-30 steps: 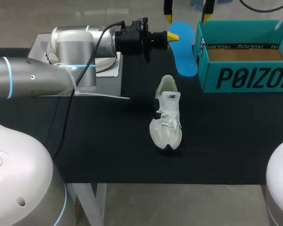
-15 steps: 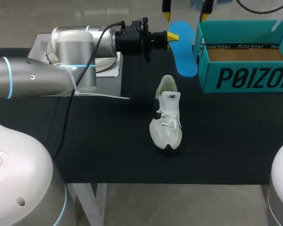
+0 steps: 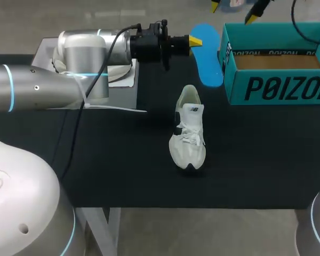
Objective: Take the shoe out of the shoebox, open the shoe tongue, remove and reinsert the insole, then place the shoe into the shoebox
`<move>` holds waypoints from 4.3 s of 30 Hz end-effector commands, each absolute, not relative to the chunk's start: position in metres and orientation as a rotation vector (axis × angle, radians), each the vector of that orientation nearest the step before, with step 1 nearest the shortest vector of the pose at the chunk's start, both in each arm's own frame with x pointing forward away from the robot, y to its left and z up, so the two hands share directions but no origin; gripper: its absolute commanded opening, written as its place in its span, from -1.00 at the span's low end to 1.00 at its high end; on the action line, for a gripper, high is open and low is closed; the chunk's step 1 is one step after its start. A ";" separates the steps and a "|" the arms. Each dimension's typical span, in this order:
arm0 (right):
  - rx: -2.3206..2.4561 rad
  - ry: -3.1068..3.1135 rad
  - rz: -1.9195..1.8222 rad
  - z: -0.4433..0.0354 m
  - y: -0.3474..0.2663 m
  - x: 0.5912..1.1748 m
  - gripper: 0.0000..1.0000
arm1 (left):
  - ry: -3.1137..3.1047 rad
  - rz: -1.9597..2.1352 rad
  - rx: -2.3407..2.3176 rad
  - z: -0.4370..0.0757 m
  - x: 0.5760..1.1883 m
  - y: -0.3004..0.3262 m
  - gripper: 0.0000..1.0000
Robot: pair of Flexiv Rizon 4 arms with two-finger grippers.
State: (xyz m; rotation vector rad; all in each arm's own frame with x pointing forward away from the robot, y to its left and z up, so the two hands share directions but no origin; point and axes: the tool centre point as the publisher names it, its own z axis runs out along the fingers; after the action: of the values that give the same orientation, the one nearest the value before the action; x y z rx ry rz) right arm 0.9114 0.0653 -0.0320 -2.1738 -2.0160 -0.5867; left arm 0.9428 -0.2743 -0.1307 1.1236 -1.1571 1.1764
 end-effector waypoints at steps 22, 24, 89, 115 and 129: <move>-1.047 -0.872 -1.488 -0.060 0.023 0.905 1.00 | -1.157 1.178 1.130 -0.130 0.941 -0.274 -1.00; -0.993 -0.889 -1.477 -0.058 0.022 0.904 1.00 | -1.157 1.178 1.130 -0.130 0.941 -0.274 -1.00; -1.254 -1.209 -1.284 -0.076 0.028 0.904 1.00 | -1.517 1.311 0.931 -0.120 0.942 -0.270 -1.00; -1.254 -1.209 -1.284 -0.076 0.028 0.904 1.00 | -1.931 1.970 0.377 -0.110 0.932 -0.270 -1.00; -1.254 -1.209 -1.284 -0.076 0.028 0.904 1.00 | -1.911 1.936 0.424 -0.111 0.937 -0.270 -1.00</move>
State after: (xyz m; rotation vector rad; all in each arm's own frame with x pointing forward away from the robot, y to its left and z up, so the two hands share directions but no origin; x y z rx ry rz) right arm 0.9033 0.0273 -0.0752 -1.2528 -1.2084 -1.2848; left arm 0.9379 -0.2697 -0.1104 0.4218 -1.9132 1.9302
